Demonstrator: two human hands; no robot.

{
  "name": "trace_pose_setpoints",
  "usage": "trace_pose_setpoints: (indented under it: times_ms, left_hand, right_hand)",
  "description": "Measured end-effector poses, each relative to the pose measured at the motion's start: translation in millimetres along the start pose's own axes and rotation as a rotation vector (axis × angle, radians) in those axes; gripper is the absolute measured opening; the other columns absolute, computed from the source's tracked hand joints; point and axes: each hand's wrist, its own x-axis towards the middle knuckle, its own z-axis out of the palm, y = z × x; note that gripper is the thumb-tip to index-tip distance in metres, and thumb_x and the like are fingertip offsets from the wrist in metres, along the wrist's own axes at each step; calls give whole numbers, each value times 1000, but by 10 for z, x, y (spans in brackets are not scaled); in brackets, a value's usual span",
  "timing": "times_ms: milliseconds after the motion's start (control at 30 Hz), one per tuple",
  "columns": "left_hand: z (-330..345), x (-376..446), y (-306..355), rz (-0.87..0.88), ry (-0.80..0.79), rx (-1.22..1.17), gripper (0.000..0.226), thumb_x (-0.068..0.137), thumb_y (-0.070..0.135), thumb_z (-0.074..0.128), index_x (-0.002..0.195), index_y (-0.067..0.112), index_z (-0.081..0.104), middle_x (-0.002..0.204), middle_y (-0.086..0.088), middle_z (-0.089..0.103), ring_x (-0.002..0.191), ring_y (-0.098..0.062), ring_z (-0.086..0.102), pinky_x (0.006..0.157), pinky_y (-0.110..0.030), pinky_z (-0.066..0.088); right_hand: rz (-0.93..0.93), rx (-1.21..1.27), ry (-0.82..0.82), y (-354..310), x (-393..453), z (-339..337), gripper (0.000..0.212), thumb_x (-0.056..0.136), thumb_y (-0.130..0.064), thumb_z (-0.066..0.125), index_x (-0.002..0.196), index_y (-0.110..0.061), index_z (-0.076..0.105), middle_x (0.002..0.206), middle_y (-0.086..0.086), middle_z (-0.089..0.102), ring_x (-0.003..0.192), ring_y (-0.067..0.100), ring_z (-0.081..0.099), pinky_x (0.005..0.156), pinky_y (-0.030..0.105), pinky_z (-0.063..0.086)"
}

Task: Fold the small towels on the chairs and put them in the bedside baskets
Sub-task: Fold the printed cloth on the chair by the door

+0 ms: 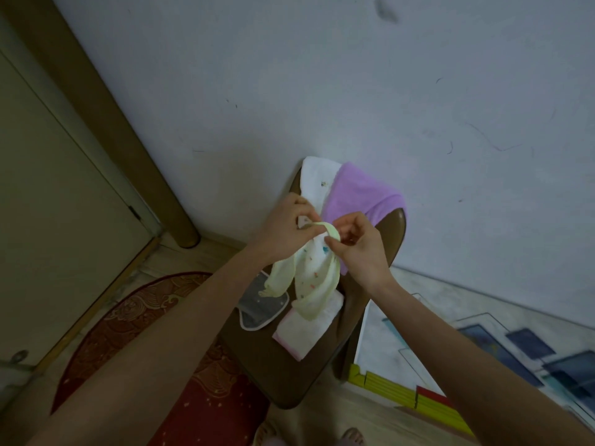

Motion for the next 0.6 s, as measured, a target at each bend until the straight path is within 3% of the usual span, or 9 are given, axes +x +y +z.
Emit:
trace_pose_setpoints:
  times_ms: [100, 167, 333, 433, 533, 600]
  left_hand:
    - [16, 32, 96, -27, 18, -274, 11, 93, 9, 60, 96, -1, 60, 97, -12, 64, 78, -12, 66, 66, -22, 55]
    - [14, 33, 146, -43, 62, -481, 9, 93, 1, 59, 98, -6, 59, 87, -13, 65, 72, -8, 66, 64, -19, 55]
    - [-91, 41, 112, -67, -41, -562, 8, 82, 4, 73, 88, 8, 71, 77, -1, 69, 65, -4, 64, 63, -15, 50]
    - [-128, 53, 103, -112, 95, -577, 2, 82, 12, 75, 81, 13, 73, 67, 3, 67, 55, -6, 55, 56, -16, 47]
    - [-149, 86, 140, -144, 203, -674, 5, 85, 14, 71, 80, 13, 72, 57, 11, 62, 50, -6, 47, 53, -17, 43]
    - [-166, 107, 165, -173, 233, -739, 7, 86, 17, 71, 80, 14, 72, 56, 10, 59, 53, -8, 47, 58, -22, 43]
  right_hand:
    - [-42, -7, 59, -38, 42, 10, 32, 83, -1, 70, 87, -23, 47, 81, -2, 56, 70, 3, 53, 70, 17, 48]
    - [-73, -36, 97, -47, 70, 0, 31, 84, -4, 70, 84, -23, 46, 77, -3, 54, 68, 3, 51, 68, 17, 47]
    - [-110, -5, -5, 0, 101, -60, 26, 82, 0, 73, 76, -18, 54, 66, -10, 55, 62, 2, 50, 64, 15, 44]
    - [-83, 14, -108, 28, 74, -50, 21, 81, -3, 75, 74, -18, 63, 61, -15, 61, 60, -1, 53, 62, 14, 44]
    - [-21, 9, -183, 62, 36, -60, 10, 85, -13, 74, 75, -14, 73, 68, 0, 70, 62, 9, 59, 60, 20, 46]
    - [65, 33, -214, 102, 21, -89, 14, 87, -19, 70, 82, -7, 76, 79, 9, 74, 69, 16, 65, 65, 26, 51]
